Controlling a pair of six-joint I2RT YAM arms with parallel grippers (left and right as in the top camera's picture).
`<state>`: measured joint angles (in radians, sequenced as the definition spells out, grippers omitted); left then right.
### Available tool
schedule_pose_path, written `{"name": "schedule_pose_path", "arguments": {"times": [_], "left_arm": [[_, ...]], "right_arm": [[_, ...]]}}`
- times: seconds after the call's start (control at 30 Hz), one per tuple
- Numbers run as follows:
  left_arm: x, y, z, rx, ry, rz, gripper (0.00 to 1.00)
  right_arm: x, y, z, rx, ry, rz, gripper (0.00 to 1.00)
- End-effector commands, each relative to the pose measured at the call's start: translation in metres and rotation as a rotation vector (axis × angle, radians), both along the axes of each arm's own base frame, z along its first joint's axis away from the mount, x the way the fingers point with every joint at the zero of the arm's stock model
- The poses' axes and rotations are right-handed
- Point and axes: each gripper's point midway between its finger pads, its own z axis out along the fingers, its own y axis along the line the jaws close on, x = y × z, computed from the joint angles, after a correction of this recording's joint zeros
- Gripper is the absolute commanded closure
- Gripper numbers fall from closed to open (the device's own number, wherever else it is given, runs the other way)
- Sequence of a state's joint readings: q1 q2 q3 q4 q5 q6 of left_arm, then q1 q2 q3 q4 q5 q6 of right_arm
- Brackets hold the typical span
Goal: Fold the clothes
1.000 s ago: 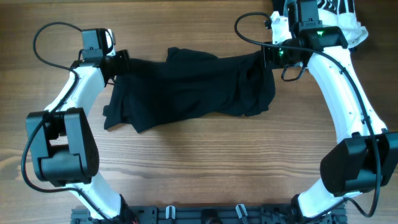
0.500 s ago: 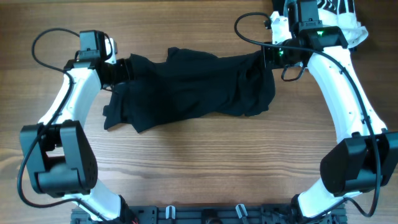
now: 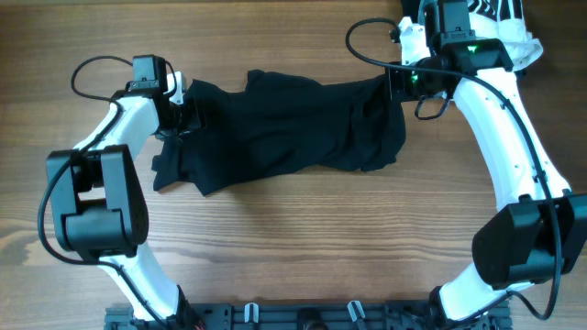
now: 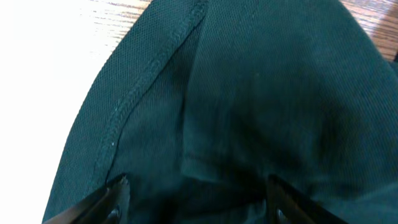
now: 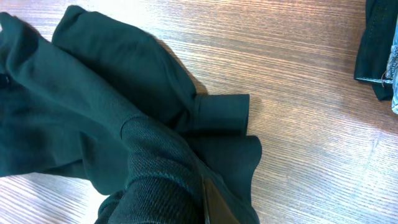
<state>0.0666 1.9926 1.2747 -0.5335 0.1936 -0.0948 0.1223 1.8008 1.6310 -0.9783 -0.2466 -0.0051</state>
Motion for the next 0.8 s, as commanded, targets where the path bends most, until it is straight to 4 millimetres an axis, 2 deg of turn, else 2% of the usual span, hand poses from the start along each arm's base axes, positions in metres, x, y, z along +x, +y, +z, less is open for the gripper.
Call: {"name": "schedule_pose_path", "arguments": {"times": [0.0,0.1,0.3,0.4,0.67,0.77], "left_arm": [[0.003,-0.012,-0.003,-0.053,-0.013,-0.035,0.35],[0.003,-0.017,-0.003,-0.075,-0.013,-0.046,0.48],[-0.002,-0.027,-0.006,-0.075,-0.001,-0.067,0.59],[-0.002,-0.03,-0.006,-0.075,-0.001,-0.073,0.61],[-0.002,-0.028,-0.007,-0.067,0.001,-0.071,0.88],[0.001,-0.025,-0.007,-0.049,-0.009,-0.064,0.91]], "right_arm": [[0.001,0.001,-0.005,0.009,0.008,0.014,0.96],[0.001,0.001,-0.005,0.01,0.008,0.014,0.96],[0.002,0.001,-0.005,0.01,0.005,0.014,0.96],[0.002,0.001,-0.005,0.01,0.005,0.014,0.96],[0.002,0.001,-0.005,0.01,0.005,0.014,0.96],[0.002,0.001,-0.005,0.01,0.005,0.014,0.96]]}}
